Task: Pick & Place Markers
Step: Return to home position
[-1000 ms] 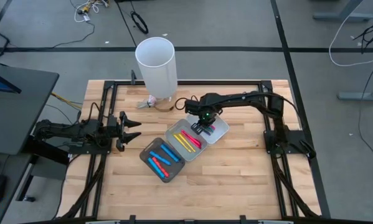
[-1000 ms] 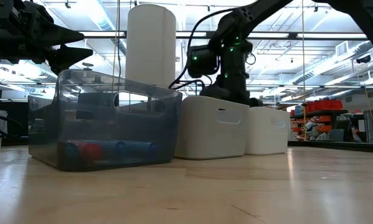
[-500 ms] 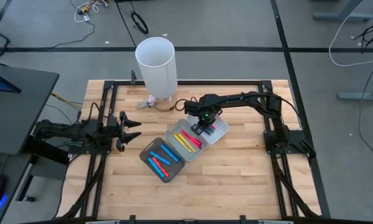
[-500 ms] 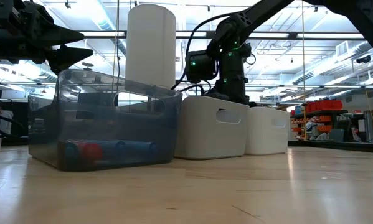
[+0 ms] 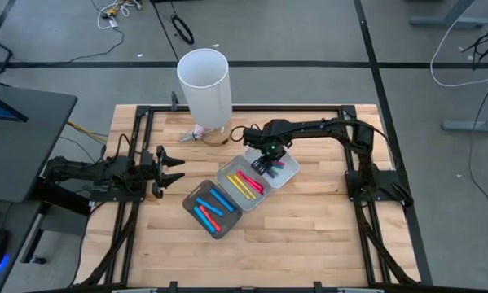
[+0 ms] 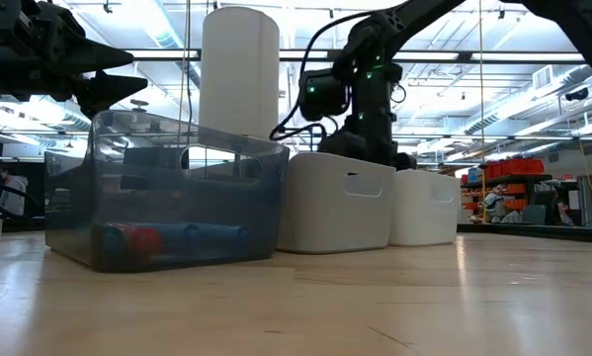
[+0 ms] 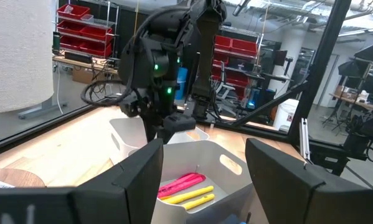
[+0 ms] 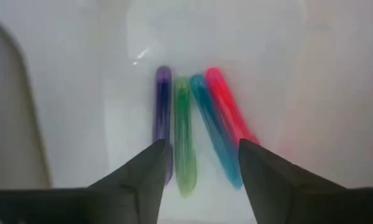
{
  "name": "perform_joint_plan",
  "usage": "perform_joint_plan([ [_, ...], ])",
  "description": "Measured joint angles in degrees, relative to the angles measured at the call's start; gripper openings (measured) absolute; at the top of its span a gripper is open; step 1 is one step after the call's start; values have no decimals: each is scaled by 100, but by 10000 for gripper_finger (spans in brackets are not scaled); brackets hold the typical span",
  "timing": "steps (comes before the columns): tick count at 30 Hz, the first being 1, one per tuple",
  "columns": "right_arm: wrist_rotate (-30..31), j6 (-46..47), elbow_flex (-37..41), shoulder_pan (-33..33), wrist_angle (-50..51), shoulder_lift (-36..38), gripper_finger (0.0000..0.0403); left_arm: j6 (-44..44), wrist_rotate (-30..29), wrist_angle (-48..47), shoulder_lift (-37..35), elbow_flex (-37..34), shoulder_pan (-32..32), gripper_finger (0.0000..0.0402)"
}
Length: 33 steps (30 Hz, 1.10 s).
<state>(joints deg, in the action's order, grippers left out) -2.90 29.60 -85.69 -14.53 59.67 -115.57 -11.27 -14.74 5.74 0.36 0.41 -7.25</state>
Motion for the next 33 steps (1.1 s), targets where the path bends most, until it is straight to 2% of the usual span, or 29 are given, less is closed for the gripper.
perform_joint_plan([
  [14,-99,117,0,8,169,1233,204,-1,0,2,0,0,0,234],
  [22,482,41,0,129,-516,1914,204,-2,0,2,0,1,0,234],
  [27,577,-213,270,222,-1333,2325,204,-2,0,1,-1,1,0,234],
  [33,617,-203,1645,321,-3267,3026,204,0,0,1,0,1,0,234],
])
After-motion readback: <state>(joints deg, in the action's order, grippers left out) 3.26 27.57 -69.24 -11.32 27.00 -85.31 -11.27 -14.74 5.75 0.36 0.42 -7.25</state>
